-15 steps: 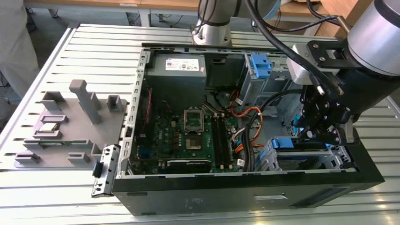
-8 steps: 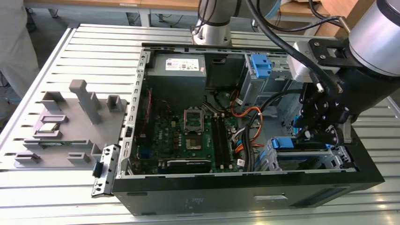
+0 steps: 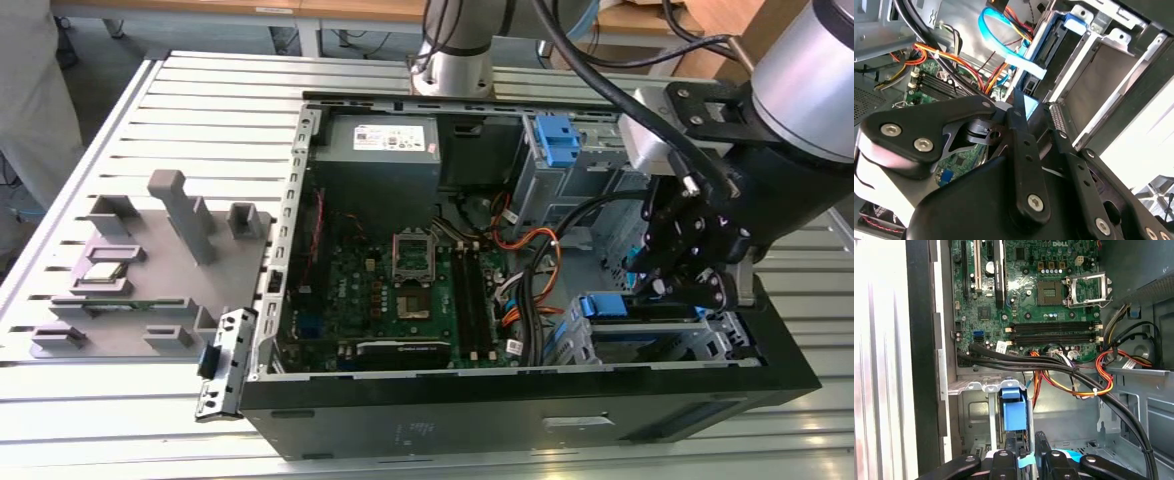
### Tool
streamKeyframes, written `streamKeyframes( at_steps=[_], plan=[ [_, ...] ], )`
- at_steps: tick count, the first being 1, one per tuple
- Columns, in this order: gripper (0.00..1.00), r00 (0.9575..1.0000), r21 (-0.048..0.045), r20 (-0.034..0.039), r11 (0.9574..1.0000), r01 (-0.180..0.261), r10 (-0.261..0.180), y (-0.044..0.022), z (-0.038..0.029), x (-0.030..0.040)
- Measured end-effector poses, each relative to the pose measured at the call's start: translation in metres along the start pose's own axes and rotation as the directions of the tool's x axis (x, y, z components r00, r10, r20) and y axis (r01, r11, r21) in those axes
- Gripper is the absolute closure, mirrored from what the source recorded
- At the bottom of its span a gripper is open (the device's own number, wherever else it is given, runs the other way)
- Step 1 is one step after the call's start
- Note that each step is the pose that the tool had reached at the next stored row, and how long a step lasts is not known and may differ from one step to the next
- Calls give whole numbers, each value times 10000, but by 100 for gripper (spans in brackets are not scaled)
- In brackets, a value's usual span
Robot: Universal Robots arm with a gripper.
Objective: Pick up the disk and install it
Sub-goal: 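Insert the first disk wire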
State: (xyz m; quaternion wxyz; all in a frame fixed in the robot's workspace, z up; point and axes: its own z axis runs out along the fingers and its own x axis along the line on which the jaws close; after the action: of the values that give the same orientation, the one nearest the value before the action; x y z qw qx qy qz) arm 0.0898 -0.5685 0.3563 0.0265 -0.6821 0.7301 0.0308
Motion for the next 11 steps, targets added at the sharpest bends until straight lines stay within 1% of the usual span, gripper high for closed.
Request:
streamKeyframes(
  at_steps=[6,11],
  plan=[
    [70,10000,-1,0,10000,0,0,-166,-1,-12],
    [70,10000,-1,-1,10000,-1,1,-274,-1,-20]
  ],
)
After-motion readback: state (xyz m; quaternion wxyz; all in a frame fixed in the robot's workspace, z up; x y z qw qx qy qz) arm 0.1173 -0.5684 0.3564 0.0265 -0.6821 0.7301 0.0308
